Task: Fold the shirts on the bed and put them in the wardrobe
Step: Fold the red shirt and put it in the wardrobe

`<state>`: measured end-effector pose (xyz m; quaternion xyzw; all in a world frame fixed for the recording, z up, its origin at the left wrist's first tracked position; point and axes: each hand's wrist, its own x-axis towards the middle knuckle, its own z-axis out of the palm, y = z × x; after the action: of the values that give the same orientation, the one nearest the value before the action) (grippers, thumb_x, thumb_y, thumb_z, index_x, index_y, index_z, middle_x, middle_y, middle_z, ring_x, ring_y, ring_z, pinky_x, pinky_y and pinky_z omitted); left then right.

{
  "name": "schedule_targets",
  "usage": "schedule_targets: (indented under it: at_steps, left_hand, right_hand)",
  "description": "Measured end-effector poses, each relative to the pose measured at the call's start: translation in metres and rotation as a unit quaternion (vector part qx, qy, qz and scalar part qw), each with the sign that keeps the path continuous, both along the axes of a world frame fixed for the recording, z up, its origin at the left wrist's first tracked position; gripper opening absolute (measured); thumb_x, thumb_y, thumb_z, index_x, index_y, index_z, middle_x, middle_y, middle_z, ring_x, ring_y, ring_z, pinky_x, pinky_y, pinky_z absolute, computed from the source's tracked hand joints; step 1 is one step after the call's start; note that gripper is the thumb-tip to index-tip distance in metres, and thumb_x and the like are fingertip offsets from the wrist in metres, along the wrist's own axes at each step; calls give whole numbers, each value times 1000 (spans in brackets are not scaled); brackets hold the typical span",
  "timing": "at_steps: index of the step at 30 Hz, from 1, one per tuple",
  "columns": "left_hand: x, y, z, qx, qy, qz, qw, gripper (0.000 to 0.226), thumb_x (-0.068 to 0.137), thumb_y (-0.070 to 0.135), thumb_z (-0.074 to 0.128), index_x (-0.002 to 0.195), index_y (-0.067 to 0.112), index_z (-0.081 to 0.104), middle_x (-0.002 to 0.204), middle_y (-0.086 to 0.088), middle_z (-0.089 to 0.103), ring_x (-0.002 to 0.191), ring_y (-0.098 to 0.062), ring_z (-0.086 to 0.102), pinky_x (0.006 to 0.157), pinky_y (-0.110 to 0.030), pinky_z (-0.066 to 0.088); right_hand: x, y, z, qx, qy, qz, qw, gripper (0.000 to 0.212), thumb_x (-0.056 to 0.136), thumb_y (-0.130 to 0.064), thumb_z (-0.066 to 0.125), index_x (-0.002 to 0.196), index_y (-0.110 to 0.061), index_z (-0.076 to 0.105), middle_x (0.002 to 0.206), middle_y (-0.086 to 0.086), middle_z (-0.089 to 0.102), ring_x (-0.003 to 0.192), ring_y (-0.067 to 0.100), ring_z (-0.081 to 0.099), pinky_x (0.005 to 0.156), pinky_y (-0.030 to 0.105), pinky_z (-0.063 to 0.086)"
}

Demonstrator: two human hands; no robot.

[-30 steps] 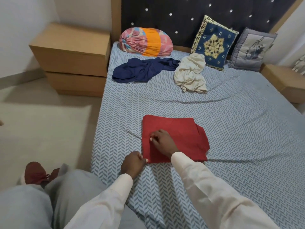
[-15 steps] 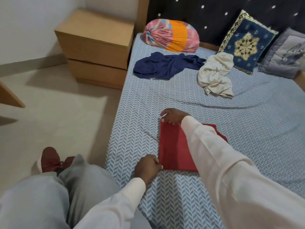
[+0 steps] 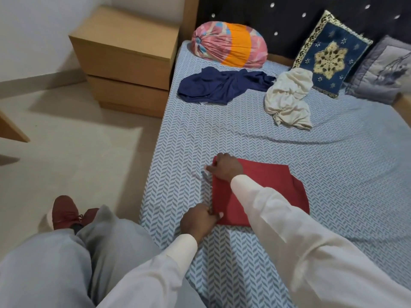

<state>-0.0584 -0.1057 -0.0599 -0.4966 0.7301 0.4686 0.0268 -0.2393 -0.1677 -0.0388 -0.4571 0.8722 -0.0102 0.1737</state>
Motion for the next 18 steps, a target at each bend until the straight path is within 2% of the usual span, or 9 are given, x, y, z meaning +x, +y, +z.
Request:
schedule_targets:
  at_steps: [2, 3, 7, 9, 10, 12, 14, 17, 18]
  left_hand:
    - [1, -1, 1, 18, 9, 4, 1000, 34, 79, 57, 63, 79, 23, 58, 82, 3, 66, 78, -20, 64, 65, -29, 46]
    - [2, 0, 2, 38, 31, 12, 999, 31, 80, 54, 64, 80, 23, 59, 83, 4, 66, 78, -19, 64, 65, -29, 46]
    - [15, 0, 9, 96, 160, 62, 981, 38, 83, 37, 68, 58, 22, 43, 59, 3, 51, 58, -15, 49, 62, -31, 42]
    - [35, -7, 12, 94, 183, 105, 973, 37, 81, 35, 67, 56, 23, 43, 56, 1, 50, 57, -17, 50, 64, -37, 48]
    - [47, -14, 15, 79, 183, 122, 972, 36, 82, 33, 67, 56, 22, 44, 55, 1, 52, 57, -17, 51, 65, -39, 49]
    - [74, -34, 17, -3, 143, 140, 980, 36, 83, 28, 67, 58, 17, 44, 55, 3, 52, 59, -17, 50, 63, -35, 43]
    - [98, -54, 22, -67, 83, 148, 983, 30, 82, 28, 66, 62, 13, 51, 62, 2, 58, 67, -20, 57, 63, -31, 42]
    - [105, -62, 31, -114, 9, 119, 986, 8, 78, 26, 62, 79, 20, 58, 84, -2, 65, 83, -27, 62, 75, -35, 50]
    - [101, -59, 31, -147, -6, 95, 985, 10, 78, 24, 62, 87, 21, 58, 91, -4, 64, 88, -29, 61, 78, -37, 50]
  right_hand:
    - [15, 2, -1, 2, 25, -28, 999, 43, 86, -32, 56, 122, -9, 50, 120, 13, 59, 112, 34, 58, 86, 38, 47]
    - [22, 4, -3, 0, 27, -36, 999, 40, 86, -25, 52, 122, -9, 47, 118, 14, 60, 109, 34, 60, 82, 37, 46]
    - [33, 10, 1, -51, 23, -66, 996, 28, 84, -21, 50, 110, -13, 51, 105, 11, 65, 100, 33, 64, 72, 33, 41]
    - [44, 1, 12, -116, 27, -60, 991, 24, 84, -23, 52, 105, -13, 53, 104, 11, 67, 99, 33, 64, 73, 34, 43]
    - [53, -6, 17, -138, 22, -43, 989, 29, 85, -23, 53, 111, -12, 53, 107, 13, 67, 101, 34, 63, 76, 35, 45]
    - [76, -23, 26, -147, -27, -3, 989, 44, 86, -22, 56, 129, -12, 48, 113, 16, 66, 107, 34, 62, 83, 37, 47]
    - [93, -40, 29, -104, -107, 21, 989, 50, 89, -21, 58, 136, -12, 44, 118, 19, 64, 112, 34, 60, 88, 37, 46]
    - [101, -45, 25, -39, -146, 71, 986, 34, 89, -20, 60, 122, -10, 57, 120, 16, 64, 113, 32, 60, 89, 33, 45]
    - [97, -39, 23, -47, -139, 93, 985, 27, 88, -18, 59, 114, -10, 61, 117, 14, 66, 112, 31, 61, 89, 33, 46]
